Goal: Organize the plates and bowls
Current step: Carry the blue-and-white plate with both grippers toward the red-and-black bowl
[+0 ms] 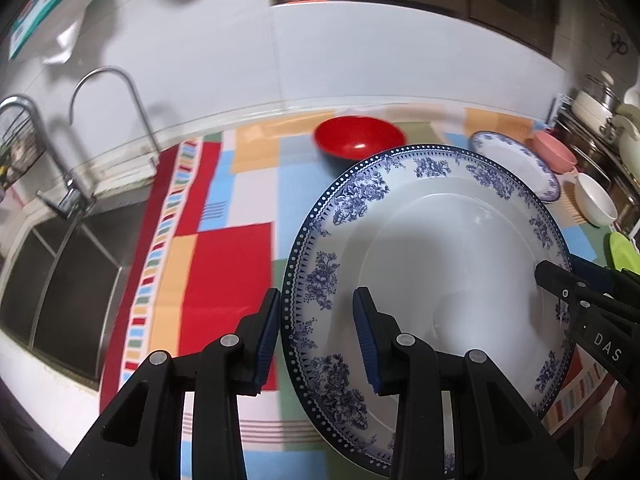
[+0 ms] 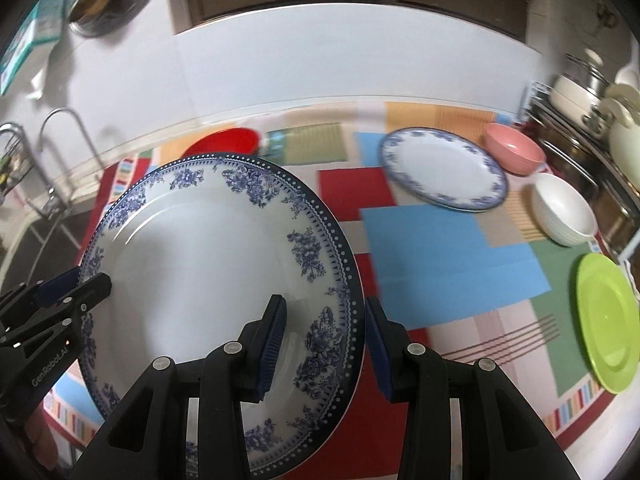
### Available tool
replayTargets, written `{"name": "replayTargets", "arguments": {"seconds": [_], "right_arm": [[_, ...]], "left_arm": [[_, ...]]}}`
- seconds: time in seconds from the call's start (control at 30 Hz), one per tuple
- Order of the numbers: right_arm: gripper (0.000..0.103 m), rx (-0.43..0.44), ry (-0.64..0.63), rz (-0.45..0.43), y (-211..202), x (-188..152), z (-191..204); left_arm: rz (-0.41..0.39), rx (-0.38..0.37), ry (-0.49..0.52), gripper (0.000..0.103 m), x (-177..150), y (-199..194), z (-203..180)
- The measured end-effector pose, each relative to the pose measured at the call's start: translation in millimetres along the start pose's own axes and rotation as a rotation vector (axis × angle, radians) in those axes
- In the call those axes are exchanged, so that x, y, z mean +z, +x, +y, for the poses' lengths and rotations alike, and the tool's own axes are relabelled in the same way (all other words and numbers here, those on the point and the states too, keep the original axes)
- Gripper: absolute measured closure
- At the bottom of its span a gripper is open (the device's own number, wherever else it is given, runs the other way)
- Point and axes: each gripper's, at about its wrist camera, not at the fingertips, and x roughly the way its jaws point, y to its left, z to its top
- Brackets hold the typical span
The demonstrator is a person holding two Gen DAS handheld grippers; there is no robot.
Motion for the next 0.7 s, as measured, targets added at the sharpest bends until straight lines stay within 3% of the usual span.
{"name": "replayTargets", "arguments": {"seconds": [0.7], "right_arm": [[0.062, 0.066, -0.085, 0.126, 47.7, -8.2, 82.4]], "left_arm": [[0.134, 0.048, -0.081, 0.067, -29.4, 34.5, 70.3]]}}
